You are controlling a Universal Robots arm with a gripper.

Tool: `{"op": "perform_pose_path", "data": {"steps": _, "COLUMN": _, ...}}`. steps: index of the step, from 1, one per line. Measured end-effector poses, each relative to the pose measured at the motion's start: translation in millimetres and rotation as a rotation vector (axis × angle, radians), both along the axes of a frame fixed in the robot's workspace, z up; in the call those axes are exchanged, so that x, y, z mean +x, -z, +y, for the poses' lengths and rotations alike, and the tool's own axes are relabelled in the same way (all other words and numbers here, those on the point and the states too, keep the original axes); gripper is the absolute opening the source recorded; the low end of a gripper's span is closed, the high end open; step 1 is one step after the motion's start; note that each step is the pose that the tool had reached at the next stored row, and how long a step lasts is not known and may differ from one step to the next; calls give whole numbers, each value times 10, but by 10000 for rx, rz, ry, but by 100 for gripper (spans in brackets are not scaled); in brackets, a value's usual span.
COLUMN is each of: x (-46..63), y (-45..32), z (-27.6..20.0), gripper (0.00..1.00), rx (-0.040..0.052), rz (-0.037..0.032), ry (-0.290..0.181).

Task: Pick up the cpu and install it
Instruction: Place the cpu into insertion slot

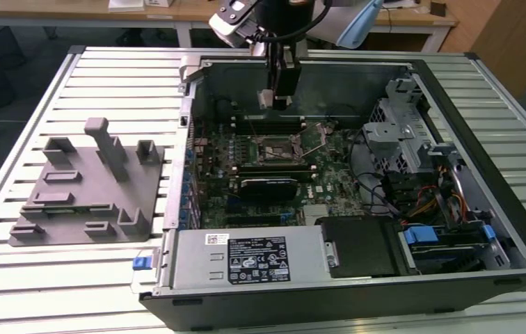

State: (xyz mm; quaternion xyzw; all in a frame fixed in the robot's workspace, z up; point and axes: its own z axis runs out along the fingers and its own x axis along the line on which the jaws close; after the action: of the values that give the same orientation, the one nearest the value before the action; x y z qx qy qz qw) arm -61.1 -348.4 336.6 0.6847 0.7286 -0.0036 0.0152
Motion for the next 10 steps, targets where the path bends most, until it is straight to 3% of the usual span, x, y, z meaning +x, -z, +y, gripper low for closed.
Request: {"op": "perform_pose_path", "data": {"steps": 10, "x": 0, "y": 38, "z": 1, "gripper": 53, "rx": -1, "rz": -3, "ry": 0}}
